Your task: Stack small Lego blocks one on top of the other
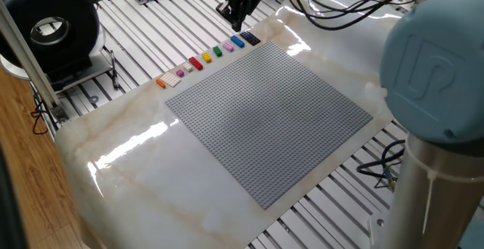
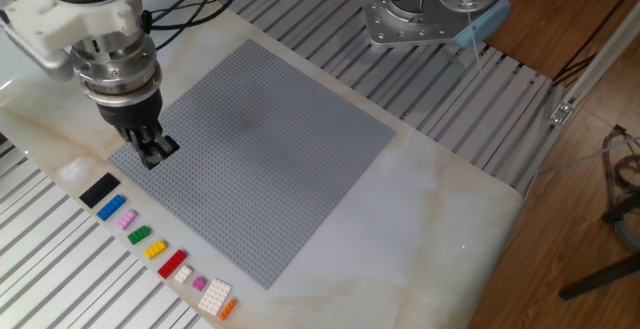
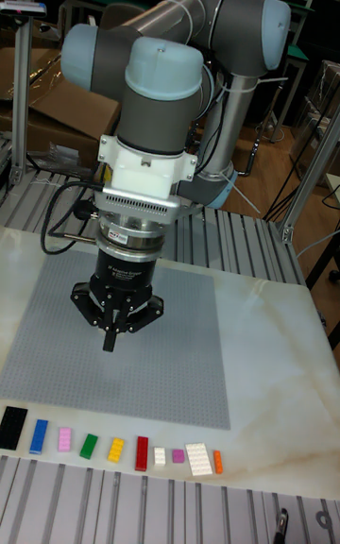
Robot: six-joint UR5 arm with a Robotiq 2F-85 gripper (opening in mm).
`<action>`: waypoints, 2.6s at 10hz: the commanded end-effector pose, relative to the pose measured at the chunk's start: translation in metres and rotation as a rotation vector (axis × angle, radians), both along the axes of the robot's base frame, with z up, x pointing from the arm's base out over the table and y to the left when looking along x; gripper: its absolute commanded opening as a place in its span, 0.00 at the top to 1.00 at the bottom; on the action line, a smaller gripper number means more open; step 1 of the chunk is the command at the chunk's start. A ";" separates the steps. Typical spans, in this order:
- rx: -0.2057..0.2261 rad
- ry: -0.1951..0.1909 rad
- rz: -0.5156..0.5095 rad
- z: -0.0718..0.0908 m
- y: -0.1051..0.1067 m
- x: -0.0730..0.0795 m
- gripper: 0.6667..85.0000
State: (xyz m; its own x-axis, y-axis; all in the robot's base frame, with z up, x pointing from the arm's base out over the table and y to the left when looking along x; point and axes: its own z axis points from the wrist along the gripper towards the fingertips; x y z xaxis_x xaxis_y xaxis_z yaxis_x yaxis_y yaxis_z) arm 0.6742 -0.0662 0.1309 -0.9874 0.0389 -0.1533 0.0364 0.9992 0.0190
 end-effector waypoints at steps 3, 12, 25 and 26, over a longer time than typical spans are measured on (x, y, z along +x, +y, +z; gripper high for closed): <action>-0.012 0.041 0.042 -0.024 -0.059 0.051 1.00; 0.028 0.092 -0.028 -0.055 -0.088 0.058 0.97; 0.000 0.023 0.151 -0.083 -0.108 0.073 0.62; 0.006 0.024 0.151 -0.083 -0.107 0.070 0.60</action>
